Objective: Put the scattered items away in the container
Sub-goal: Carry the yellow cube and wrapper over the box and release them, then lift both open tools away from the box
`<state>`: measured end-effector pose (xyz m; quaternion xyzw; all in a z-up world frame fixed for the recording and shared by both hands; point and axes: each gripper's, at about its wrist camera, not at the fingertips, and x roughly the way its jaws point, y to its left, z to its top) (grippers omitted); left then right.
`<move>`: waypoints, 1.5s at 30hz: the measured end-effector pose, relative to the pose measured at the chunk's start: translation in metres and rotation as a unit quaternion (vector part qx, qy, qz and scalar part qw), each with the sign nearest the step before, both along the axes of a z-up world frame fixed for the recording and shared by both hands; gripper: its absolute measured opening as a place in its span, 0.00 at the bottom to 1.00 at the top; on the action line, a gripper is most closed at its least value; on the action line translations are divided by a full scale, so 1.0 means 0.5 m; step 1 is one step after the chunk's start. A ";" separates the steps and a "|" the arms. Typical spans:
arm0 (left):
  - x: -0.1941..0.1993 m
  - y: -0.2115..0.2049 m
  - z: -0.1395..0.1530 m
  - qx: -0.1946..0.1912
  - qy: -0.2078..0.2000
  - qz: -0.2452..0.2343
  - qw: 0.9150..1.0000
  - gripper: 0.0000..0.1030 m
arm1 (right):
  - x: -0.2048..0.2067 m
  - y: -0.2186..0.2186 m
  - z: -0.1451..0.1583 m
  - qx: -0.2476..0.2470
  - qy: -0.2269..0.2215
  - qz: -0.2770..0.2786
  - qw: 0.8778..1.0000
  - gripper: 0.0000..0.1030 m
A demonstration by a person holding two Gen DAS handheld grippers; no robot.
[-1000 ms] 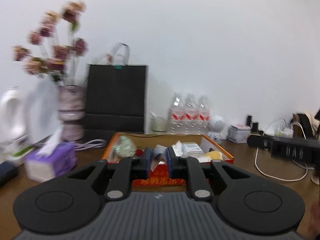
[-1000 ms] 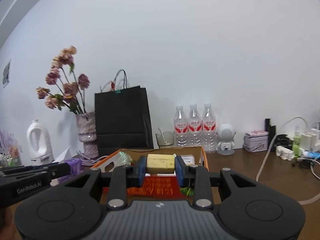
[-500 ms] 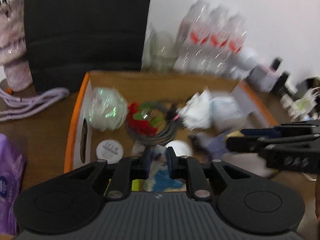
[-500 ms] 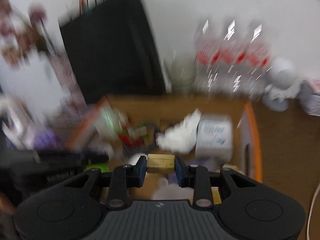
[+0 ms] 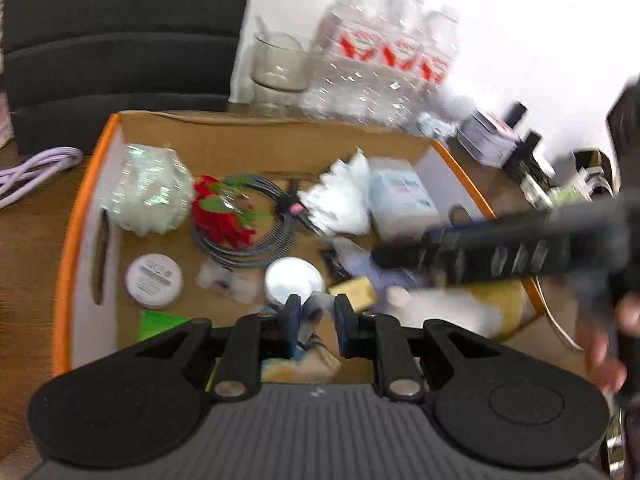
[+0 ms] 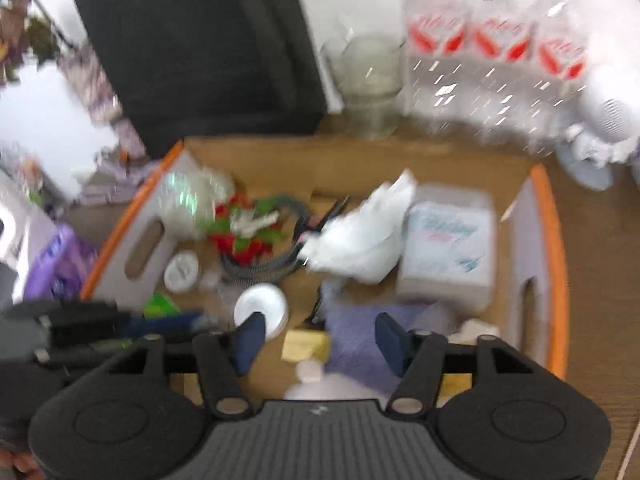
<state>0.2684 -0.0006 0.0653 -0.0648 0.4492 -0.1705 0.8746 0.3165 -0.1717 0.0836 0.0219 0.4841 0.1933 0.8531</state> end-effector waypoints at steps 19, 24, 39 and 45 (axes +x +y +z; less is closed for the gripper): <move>-0.048 0.052 -0.026 0.019 0.019 0.033 0.999 0.78 | -0.062 -0.020 -0.030 -0.065 -0.042 -0.003 0.997 0.77; -0.054 0.048 -0.006 0.037 0.010 0.053 0.998 0.80 | -0.084 -0.018 -0.021 -0.066 -0.068 0.013 0.995 0.78; -0.274 0.040 0.101 0.081 -0.301 0.146 0.939 1.00 | -0.260 -0.049 0.097 -0.043 -0.280 -0.070 0.957 0.90; -0.329 0.044 0.086 0.041 -0.301 0.157 0.940 1.00 | -0.362 -0.048 0.046 -0.005 -0.363 -0.076 0.929 1.00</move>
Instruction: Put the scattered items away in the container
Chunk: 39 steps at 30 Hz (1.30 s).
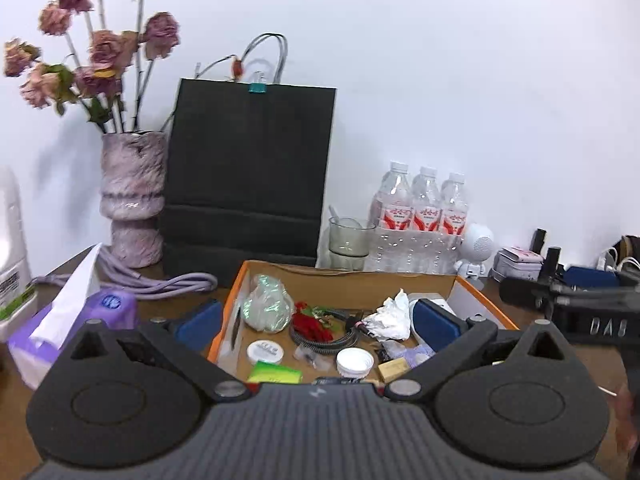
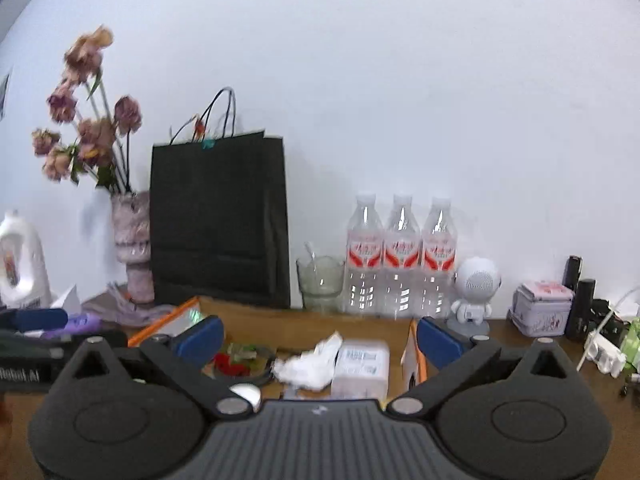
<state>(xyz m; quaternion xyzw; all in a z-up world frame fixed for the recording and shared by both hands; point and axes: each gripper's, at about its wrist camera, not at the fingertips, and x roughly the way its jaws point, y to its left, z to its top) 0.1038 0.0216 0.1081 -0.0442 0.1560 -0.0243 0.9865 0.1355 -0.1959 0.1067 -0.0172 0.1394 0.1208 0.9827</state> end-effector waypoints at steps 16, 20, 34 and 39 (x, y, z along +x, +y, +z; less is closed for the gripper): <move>-0.385 -0.072 -0.078 0.038 0.046 0.011 0.998 1.00 | -0.357 -0.046 -0.081 0.050 0.044 -0.010 0.998 1.00; -0.454 -0.080 -0.098 0.036 0.049 0.005 0.998 1.00 | -0.435 -0.050 -0.128 0.021 0.076 -0.003 0.997 1.00; -0.318 -0.050 -0.179 0.082 0.149 0.037 0.985 1.00 | -0.366 0.004 -0.190 -0.038 0.148 -0.011 0.988 1.00; -0.277 -0.040 -0.193 0.065 0.188 0.028 0.980 1.00 | -0.314 0.030 -0.215 -0.060 0.187 -0.012 0.980 1.00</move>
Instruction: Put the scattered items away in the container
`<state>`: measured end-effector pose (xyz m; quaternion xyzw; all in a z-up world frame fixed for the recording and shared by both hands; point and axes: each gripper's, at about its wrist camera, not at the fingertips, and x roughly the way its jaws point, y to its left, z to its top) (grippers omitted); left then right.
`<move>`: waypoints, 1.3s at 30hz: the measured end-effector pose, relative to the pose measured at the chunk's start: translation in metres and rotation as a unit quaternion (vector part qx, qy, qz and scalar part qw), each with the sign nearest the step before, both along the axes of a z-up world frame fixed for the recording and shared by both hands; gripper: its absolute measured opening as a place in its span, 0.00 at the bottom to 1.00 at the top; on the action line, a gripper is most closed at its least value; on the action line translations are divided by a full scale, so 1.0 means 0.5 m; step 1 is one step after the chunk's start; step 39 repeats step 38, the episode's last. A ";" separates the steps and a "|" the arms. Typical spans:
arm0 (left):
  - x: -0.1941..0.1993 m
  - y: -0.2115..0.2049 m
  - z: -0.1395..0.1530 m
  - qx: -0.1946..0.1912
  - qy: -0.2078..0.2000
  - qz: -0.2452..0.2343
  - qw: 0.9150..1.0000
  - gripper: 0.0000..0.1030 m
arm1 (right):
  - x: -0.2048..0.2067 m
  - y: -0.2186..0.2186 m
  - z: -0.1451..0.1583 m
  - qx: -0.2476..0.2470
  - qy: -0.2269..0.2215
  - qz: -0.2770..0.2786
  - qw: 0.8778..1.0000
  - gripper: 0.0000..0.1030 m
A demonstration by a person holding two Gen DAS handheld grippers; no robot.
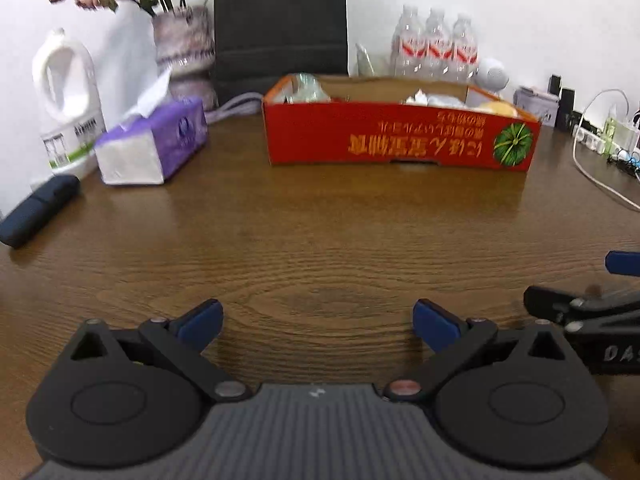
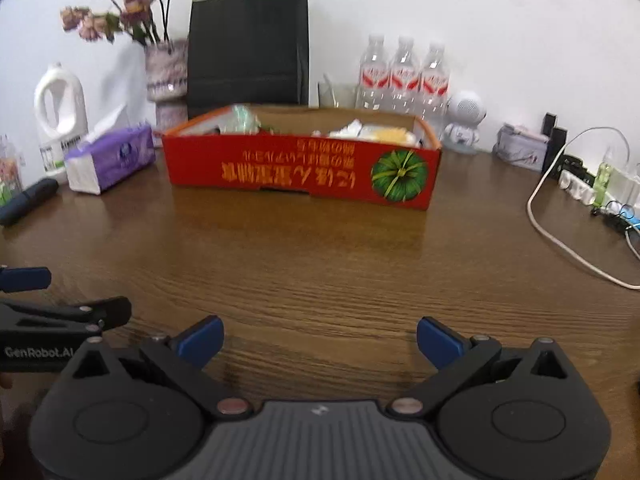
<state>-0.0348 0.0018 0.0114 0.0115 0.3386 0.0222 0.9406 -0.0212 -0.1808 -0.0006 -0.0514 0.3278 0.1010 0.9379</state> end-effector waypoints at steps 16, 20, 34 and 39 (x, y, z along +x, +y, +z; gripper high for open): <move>0.019 0.004 -0.003 -0.013 0.006 0.002 1.000 1.00 | 0.039 -0.005 -0.007 0.018 0.019 -0.020 0.999 1.00; 0.019 0.004 -0.004 -0.013 0.006 0.002 1.000 1.00 | 0.040 -0.005 -0.007 0.018 0.019 -0.020 0.999 1.00; 0.020 0.003 -0.003 -0.013 0.006 0.000 1.000 1.00 | 0.043 -0.002 -0.006 0.017 0.019 -0.017 1.000 1.00; 0.020 0.003 -0.003 -0.013 0.006 0.000 1.000 1.00 | 0.043 -0.003 -0.006 0.017 0.019 -0.017 1.000 1.00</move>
